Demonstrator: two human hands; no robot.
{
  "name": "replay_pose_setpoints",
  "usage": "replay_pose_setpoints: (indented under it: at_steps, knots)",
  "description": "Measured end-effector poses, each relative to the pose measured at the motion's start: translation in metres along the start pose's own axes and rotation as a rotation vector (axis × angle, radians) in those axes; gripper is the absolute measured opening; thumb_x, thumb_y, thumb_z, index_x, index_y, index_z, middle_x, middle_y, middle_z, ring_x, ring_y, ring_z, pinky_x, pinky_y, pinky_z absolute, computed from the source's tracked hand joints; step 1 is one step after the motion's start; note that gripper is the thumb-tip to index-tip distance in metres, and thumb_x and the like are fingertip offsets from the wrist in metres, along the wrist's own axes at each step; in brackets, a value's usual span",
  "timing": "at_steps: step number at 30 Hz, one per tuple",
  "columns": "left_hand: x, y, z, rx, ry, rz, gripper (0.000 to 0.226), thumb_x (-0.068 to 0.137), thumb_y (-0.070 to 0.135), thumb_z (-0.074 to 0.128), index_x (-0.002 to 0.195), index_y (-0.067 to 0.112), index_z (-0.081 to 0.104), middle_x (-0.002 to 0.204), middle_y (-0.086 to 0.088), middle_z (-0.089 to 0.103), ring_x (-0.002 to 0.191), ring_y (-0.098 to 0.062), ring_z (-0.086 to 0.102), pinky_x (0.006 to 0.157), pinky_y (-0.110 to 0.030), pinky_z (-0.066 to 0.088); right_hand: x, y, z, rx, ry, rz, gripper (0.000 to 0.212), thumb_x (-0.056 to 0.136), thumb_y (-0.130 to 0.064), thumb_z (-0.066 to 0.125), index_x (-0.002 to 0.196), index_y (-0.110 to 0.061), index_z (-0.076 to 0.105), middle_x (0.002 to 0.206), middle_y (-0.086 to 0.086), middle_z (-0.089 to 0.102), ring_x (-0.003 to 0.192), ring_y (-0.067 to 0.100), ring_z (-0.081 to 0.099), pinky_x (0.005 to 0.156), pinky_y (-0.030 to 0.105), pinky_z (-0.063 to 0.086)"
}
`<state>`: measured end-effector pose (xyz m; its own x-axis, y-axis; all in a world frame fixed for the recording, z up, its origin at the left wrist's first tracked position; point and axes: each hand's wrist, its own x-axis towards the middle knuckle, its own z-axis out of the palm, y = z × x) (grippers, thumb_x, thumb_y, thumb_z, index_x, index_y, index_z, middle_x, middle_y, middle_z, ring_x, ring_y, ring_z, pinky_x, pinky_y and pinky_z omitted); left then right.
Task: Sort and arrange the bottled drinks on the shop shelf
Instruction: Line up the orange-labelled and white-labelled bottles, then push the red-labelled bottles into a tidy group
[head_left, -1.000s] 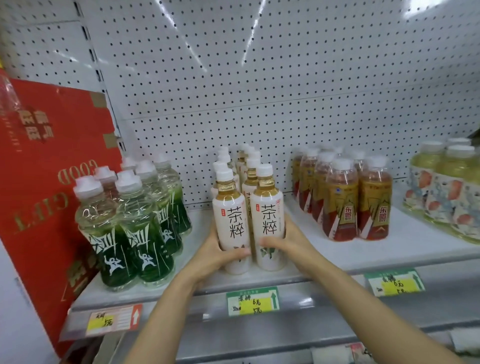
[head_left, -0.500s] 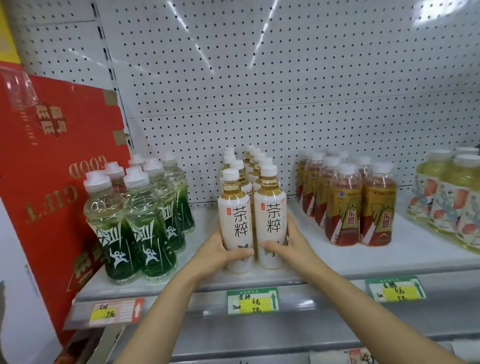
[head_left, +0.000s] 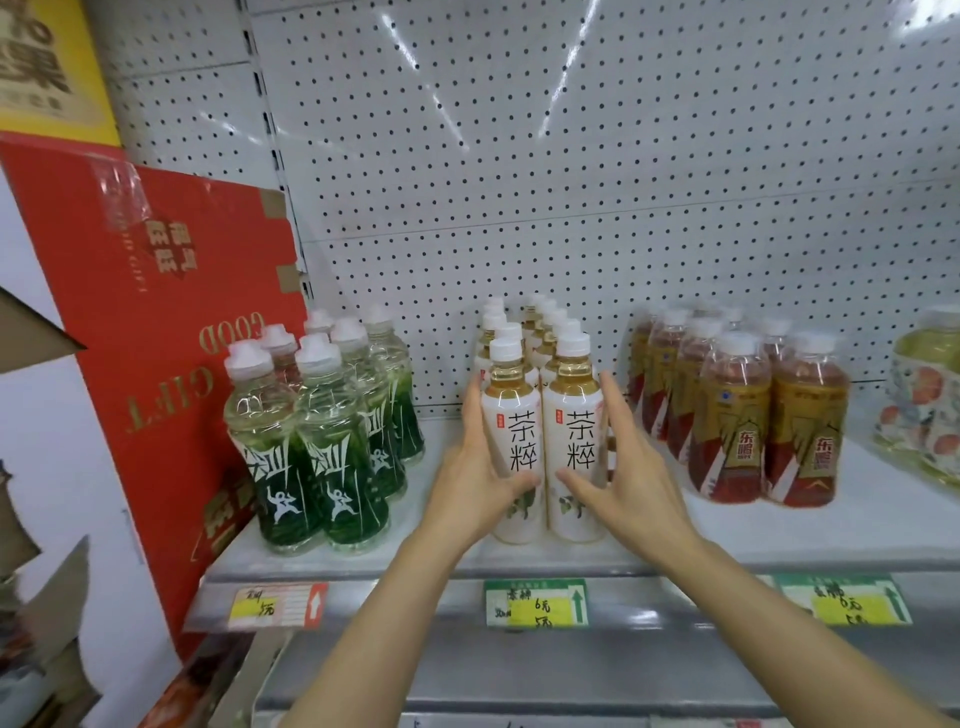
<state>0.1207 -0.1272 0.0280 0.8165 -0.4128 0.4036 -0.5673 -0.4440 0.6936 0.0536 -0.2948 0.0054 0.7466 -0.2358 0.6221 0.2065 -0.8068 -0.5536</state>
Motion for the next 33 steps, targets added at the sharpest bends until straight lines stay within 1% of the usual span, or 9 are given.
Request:
replay_pose_setpoints:
  at_steps: [5,7,9,12,17,22,26,29,33]
  knots:
    - [-0.004,-0.004,0.001,-0.012,0.025,0.009,0.121,0.077,0.029,0.083,0.152,0.047,-0.010,0.138,0.016,0.054,0.108,-0.003,0.056,0.082,-0.026,0.046,-0.002,0.001,0.001,-0.025,0.013,-0.005,0.113,0.082,-0.039,0.076,0.154,-0.043,-0.010,0.154,-0.003,0.039,0.127,0.017,0.052,0.090,0.035,0.050]
    - [-0.006,-0.004,0.004,0.013,0.063,0.008,0.120,0.077,0.031,0.083,0.154,0.043,-0.009,0.145,0.013,0.049,0.123,-0.010,0.055,0.091,-0.029,0.048,-0.003,0.002,0.002,-0.035,0.029,-0.007,0.111,0.082,-0.037,0.076,0.155,-0.039,-0.008,0.152,-0.002,0.041,0.127,0.017,0.051,0.091,0.034,0.049]
    - [-0.011,-0.004,0.009,0.103,0.132,0.057,0.124,0.078,0.036,0.082,0.156,0.036,-0.014,0.164,0.004,0.020,0.147,-0.015,0.028,0.111,-0.033,0.034,-0.006,0.003,0.003,-0.077,0.062,-0.022,0.108,0.083,-0.037,0.075,0.157,-0.029,-0.004,0.156,-0.002,0.035,0.137,0.015,0.040,0.100,0.027,0.040]
    - [-0.017,-0.003,0.014,0.302,0.254,0.190,0.127,0.077,0.038,0.082,0.156,0.030,-0.018,0.166,0.006,-0.013,0.153,-0.012,-0.003,0.118,-0.030,0.012,-0.009,0.005,0.005,-0.184,0.108,-0.071,0.103,0.085,-0.041,0.071,0.158,-0.019,0.002,0.160,0.000,0.025,0.146,0.016,0.026,0.108,0.022,0.024]
    - [-0.020,-0.003,0.024,0.381,0.268,0.233,0.129,0.075,0.036,0.083,0.156,0.032,-0.017,0.166,0.005,-0.012,0.153,-0.019,0.009,0.107,-0.028,0.020,-0.018,0.013,0.002,-0.232,0.095,-0.080,0.097,0.086,-0.037,0.070,0.158,-0.017,0.009,0.156,0.004,0.035,0.140,0.021,0.038,0.110,0.034,0.037]
    - [-0.022,-0.002,0.033,0.412,0.384,0.209,0.115,0.078,0.040,0.079,0.159,0.019,0.001,0.167,-0.006,-0.004,0.154,-0.026,0.000,0.122,-0.041,0.008,-0.040,0.024,-0.007,-0.303,0.105,-0.049,0.087,0.089,-0.031,0.068,0.157,-0.015,0.016,0.157,0.004,0.035,0.140,0.021,0.037,0.113,0.035,0.034]
    - [-0.033,0.019,0.047,0.330,0.479,0.471,0.095,0.085,0.031,0.073,0.158,0.009,0.015,0.166,-0.013,0.008,0.153,-0.029,0.009,0.125,-0.042,0.009,-0.057,0.043,-0.028,-0.355,0.183,0.000,0.082,0.087,-0.025,0.070,0.154,-0.013,0.025,0.150,0.006,0.043,0.135,0.025,0.044,0.105,0.038,0.044]
    - [-0.034,0.043,0.069,0.249,0.410,0.620,0.083,0.087,0.019,0.073,0.154,0.002,0.027,0.162,-0.014,0.022,0.151,-0.028,0.019,0.124,-0.041,0.016,-0.063,0.065,-0.055,-0.373,0.290,0.034,0.075,0.085,-0.020,0.072,0.150,-0.008,0.035,0.145,0.009,0.049,0.132,0.025,0.046,0.104,0.041,0.045]
    - [-0.020,0.076,0.110,0.140,0.162,0.457,0.086,0.092,0.033,0.067,0.158,0.013,0.017,0.165,-0.003,0.015,0.152,-0.013,0.010,0.120,-0.021,0.004,-0.048,0.102,-0.099,-0.414,0.386,0.123,0.074,0.086,-0.023,0.073,0.148,-0.005,0.037,0.149,0.012,0.044,0.136,0.029,0.041,0.110,0.045,0.040]
